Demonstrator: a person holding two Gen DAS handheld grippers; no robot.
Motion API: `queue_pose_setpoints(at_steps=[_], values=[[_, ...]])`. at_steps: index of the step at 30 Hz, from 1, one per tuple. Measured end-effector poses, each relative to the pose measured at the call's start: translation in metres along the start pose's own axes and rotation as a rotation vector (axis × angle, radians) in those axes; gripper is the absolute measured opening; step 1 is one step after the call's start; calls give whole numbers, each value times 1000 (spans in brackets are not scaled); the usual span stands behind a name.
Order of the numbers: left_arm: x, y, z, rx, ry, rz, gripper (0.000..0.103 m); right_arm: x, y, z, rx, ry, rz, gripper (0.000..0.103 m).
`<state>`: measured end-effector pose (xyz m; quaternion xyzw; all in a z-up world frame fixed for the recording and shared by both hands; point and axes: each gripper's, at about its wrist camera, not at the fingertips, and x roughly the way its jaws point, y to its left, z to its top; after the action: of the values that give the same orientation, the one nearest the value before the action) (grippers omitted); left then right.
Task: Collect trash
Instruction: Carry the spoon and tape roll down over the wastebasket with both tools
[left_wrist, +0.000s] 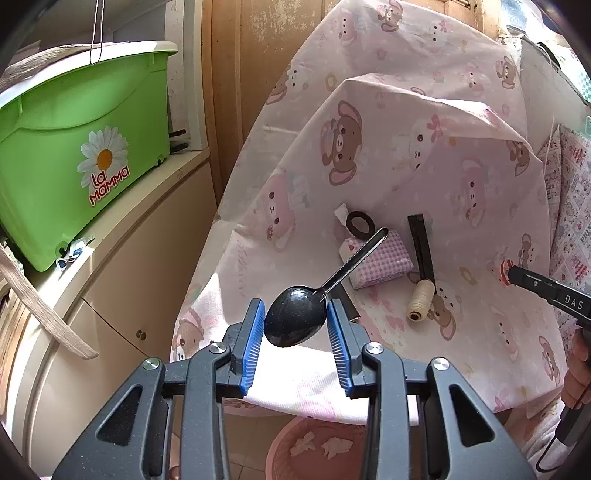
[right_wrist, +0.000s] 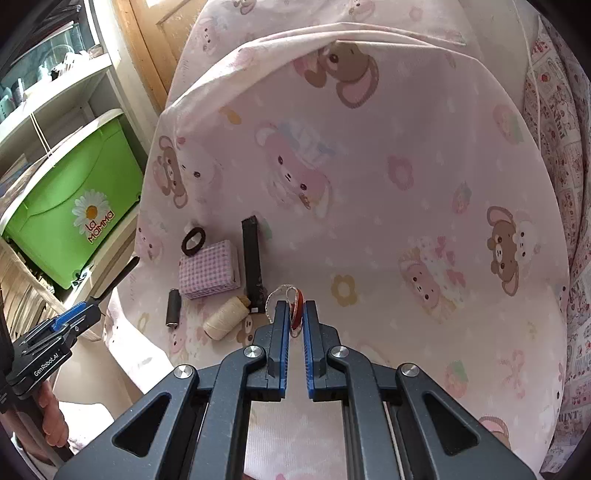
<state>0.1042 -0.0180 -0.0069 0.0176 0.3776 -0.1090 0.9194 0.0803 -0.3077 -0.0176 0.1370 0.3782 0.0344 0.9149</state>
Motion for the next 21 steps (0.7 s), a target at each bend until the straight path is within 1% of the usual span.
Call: queue_pose_setpoints(at_steps=[3, 6, 9, 10, 12, 16, 18, 21], values=[[-7, -1, -2, 7, -3, -9, 33, -10, 5, -2, -24, -31, -7, 8], [-12, 0, -11, 3, 15, -21, 33, -19, 13, -5, -58, -42, -1, 8], [-20, 3, -20, -14, 26, -17, 33, -33, 20, -10, -59, -42, 65, 8], [-24, 5, -22, -20, 28, -29, 33, -38, 23, -12, -60, -44, 86, 8], [-34, 7, -26, -26, 23, -46, 33, -49, 32, -15, -80, -50, 115, 8], [-54, 9, -38, -22, 20, -54, 33, -67, 50, -30, -106, -60, 164, 8], [-58, 8, -46, -8, 40, -67, 33, -76, 59, -38, -115, -55, 195, 8], [-58, 2, -58, 31, 88, -80, 33, -85, 72, -50, -143, -53, 210, 8]])
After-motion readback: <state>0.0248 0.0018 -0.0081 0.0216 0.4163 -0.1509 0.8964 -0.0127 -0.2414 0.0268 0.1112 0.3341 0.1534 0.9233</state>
